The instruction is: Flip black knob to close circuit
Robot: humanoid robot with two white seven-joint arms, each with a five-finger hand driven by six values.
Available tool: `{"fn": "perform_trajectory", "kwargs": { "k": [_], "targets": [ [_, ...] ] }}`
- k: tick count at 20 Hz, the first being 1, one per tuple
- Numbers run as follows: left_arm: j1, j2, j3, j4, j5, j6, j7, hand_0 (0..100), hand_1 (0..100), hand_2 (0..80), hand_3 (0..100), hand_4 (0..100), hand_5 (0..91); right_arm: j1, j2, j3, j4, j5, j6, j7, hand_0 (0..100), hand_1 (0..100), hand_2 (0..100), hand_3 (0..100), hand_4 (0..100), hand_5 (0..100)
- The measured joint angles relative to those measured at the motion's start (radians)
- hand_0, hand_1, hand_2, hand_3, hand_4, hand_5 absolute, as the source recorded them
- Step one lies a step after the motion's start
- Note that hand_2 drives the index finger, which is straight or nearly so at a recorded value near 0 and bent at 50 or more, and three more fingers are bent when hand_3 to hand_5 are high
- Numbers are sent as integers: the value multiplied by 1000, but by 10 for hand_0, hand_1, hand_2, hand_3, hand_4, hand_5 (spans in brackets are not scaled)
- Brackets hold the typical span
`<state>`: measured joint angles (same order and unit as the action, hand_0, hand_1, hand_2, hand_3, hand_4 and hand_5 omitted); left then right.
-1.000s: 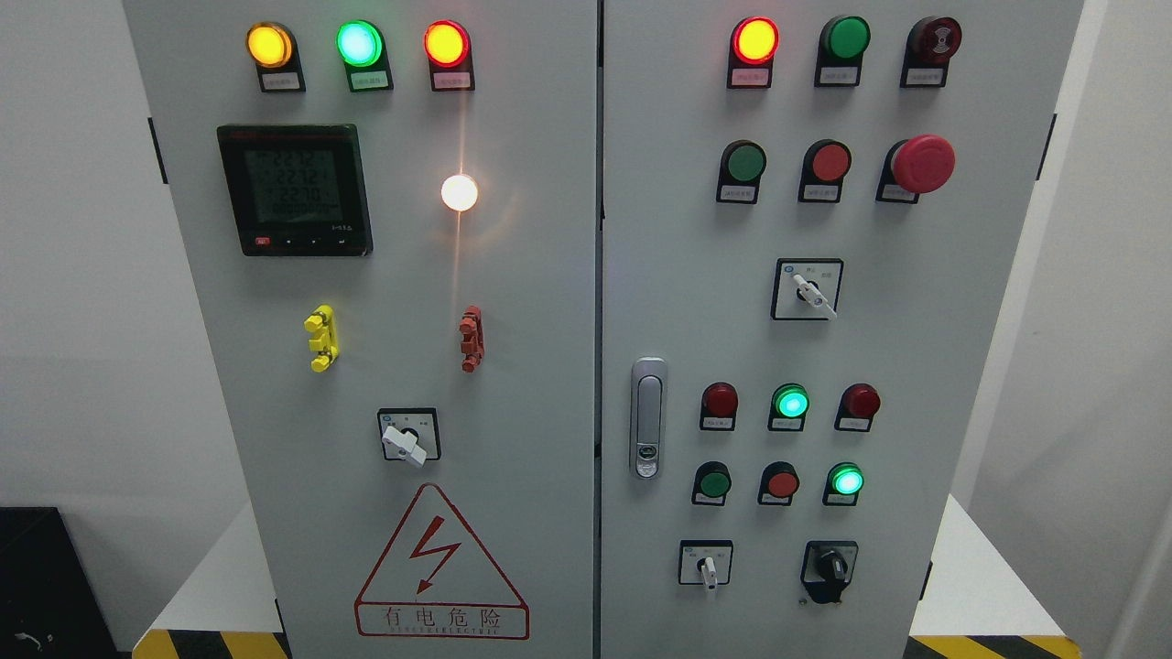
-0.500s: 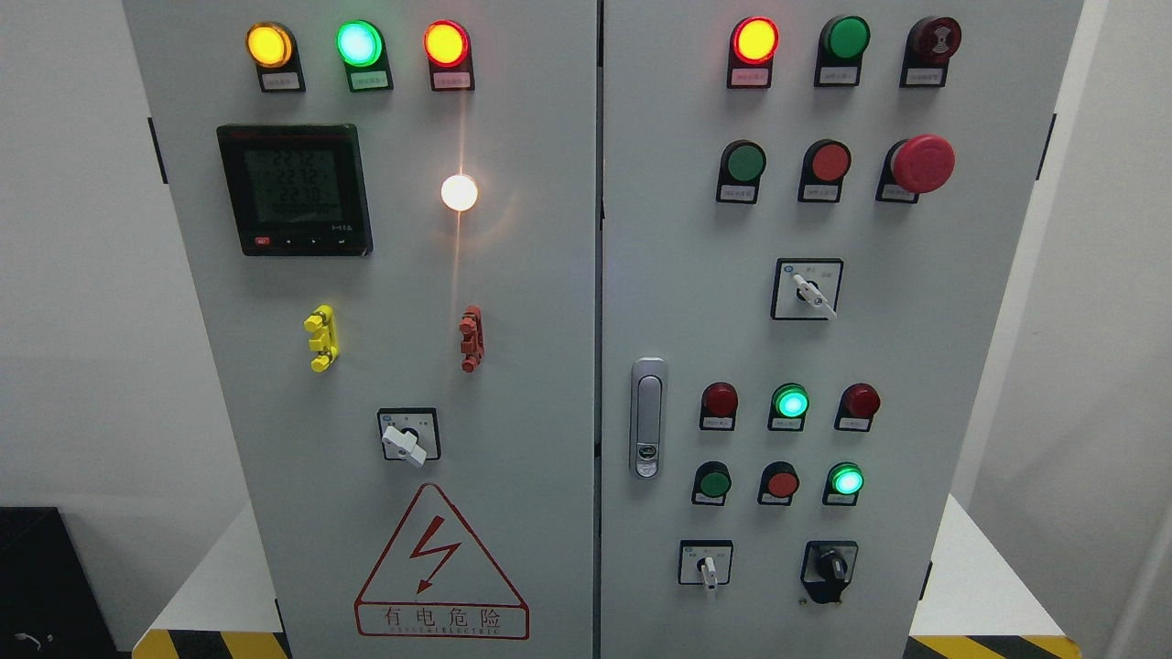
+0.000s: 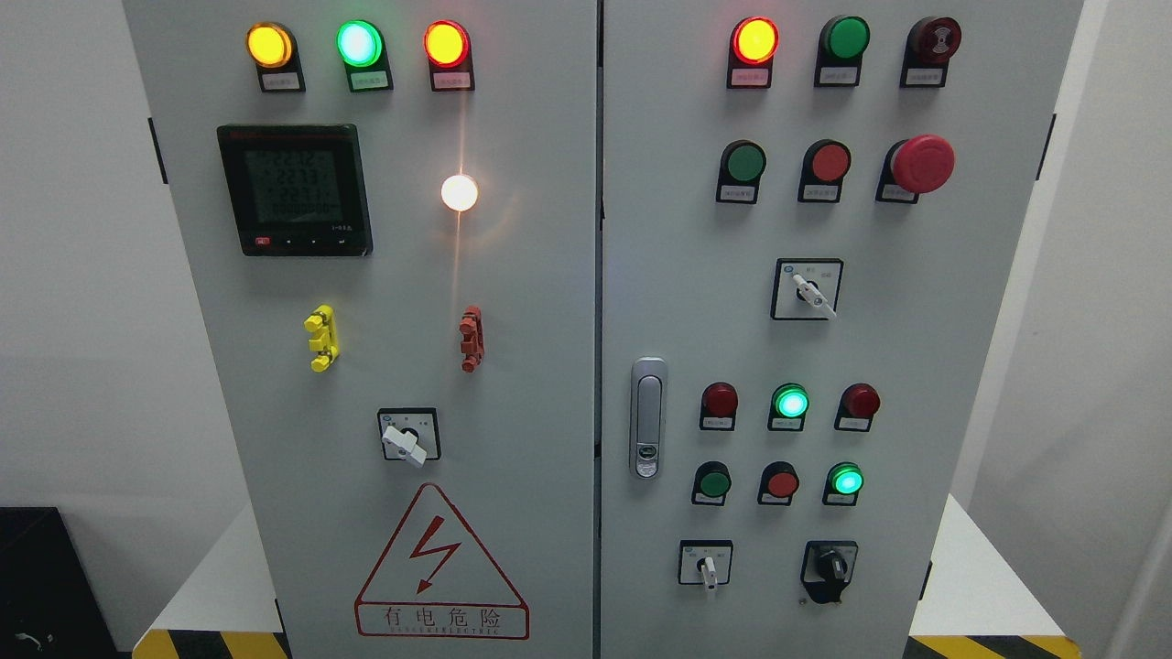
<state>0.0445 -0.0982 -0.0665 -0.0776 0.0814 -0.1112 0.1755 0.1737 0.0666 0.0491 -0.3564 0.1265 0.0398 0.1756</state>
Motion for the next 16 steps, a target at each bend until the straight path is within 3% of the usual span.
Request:
{"fn": "perform_trajectory", "kwargs": {
  "k": [5, 9, 14, 16],
  "targets": [
    [0, 0, 0, 0, 0, 0, 0, 120, 556, 0, 0, 0, 0, 31, 3, 3, -136, 118, 41, -14, 0, 0, 26, 111, 96, 0],
    [0, 0, 0, 0, 0, 0, 0, 120, 556, 0, 0, 0, 0, 57, 2, 2, -260, 228, 56, -21, 0, 0, 135, 223, 206, 20],
    [0, 0, 0, 0, 0, 0, 0, 120, 556, 0, 0, 0, 0, 75, 1, -15, -420, 353, 57, -63, 0, 0, 288, 429, 396, 303],
    [0, 0, 0, 0, 0, 0, 0, 120, 556, 0, 0, 0, 0, 79, 1, -21, -481, 396, 57, -84, 0, 5, 375, 574, 508, 430]
  ]
}}
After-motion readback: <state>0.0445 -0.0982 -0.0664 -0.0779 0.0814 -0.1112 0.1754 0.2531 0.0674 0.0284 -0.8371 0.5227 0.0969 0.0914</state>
